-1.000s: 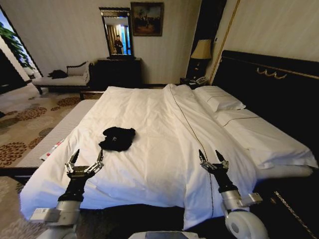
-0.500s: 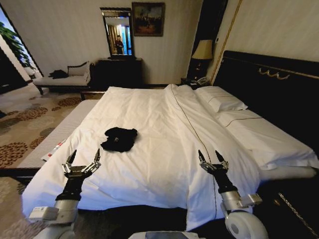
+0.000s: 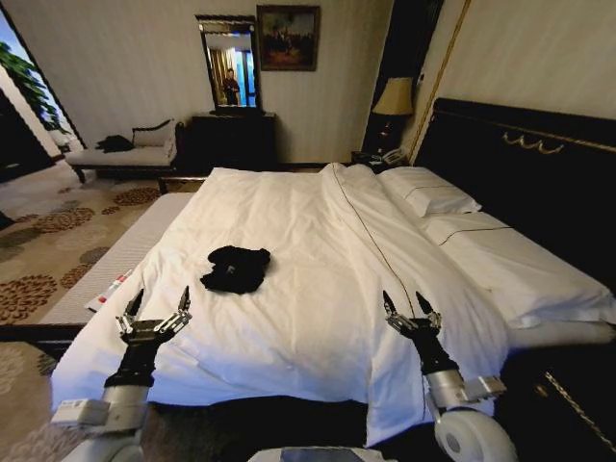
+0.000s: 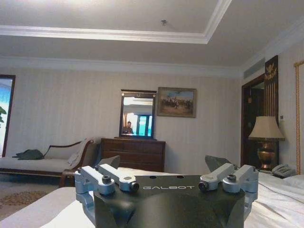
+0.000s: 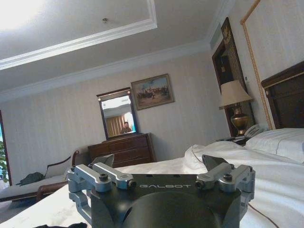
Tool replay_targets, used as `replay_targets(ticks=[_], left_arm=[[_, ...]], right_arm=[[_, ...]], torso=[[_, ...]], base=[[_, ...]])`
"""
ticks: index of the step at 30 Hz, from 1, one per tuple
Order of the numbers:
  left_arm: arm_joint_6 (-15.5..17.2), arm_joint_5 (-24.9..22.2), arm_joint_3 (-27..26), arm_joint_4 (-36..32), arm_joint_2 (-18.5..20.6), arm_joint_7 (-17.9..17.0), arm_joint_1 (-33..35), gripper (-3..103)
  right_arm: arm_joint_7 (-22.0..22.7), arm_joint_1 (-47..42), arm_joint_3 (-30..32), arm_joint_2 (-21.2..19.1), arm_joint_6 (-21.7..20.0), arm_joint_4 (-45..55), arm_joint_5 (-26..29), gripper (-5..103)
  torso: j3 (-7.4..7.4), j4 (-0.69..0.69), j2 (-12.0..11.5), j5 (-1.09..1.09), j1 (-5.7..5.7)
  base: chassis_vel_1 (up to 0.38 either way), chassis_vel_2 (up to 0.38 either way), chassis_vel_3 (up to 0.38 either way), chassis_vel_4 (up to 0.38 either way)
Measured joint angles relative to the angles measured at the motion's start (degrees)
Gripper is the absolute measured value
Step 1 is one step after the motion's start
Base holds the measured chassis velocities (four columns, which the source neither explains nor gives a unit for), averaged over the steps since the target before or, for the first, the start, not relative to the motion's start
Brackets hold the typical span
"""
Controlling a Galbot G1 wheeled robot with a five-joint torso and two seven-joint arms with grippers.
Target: Fold the clothes on the bed.
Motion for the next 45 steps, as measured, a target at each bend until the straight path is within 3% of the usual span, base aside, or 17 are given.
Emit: replay_targets(ticks=[45], left_arm=[[-0.52,-0.59,-0.86,1.03,0.7,-0.03,-0.58,100]], right_arm=[[0.2,0.09,-0.26,0.59,0.68,-1.27,-0.72,100]], torso=[[0.0,0.0,0.0,0.0,0.0]], base=[[0.024,0.079,-0.024,-0.075]])
